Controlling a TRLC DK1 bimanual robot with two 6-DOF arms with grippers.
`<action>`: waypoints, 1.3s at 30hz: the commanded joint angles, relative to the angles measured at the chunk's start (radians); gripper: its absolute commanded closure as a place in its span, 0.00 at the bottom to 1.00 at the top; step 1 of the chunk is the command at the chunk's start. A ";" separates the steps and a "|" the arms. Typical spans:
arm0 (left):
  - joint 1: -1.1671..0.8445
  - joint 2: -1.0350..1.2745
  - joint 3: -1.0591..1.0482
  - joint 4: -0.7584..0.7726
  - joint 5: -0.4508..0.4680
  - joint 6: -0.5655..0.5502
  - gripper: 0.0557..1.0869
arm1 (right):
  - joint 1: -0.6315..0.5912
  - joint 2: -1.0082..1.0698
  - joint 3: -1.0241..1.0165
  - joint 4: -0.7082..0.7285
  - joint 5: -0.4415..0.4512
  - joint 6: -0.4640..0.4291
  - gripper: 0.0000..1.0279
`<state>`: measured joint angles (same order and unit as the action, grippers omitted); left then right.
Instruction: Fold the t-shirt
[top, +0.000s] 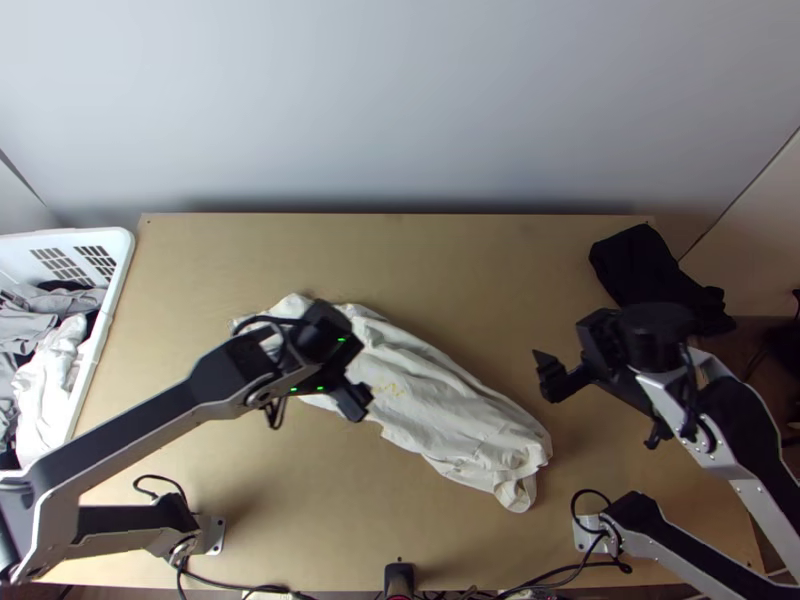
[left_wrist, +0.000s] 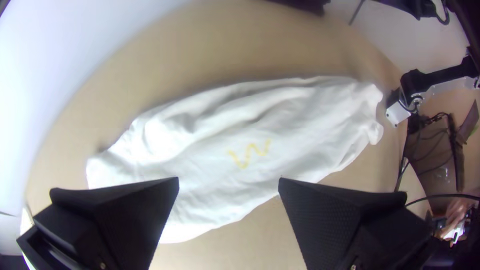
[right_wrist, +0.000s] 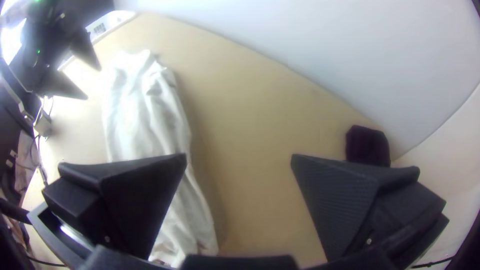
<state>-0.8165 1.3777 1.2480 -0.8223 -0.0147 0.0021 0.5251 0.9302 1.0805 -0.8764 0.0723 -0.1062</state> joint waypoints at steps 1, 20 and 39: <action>0.132 -0.131 -0.177 0.003 0.001 0.015 0.06 | 0.159 0.099 0.015 0.013 -0.016 -0.026 0.05; 0.192 -0.175 -0.401 0.063 -0.021 0.157 0.06 | 0.381 0.144 -0.188 0.096 -0.016 -0.145 0.05; 0.192 0.077 -0.372 0.226 -0.030 0.182 0.29 | 0.378 0.170 -0.171 0.108 -0.016 -0.107 0.05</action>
<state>-0.6319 1.3800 0.8700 -0.6331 -0.0448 0.1738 0.9024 1.0840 0.8959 -0.7677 0.0555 -0.2134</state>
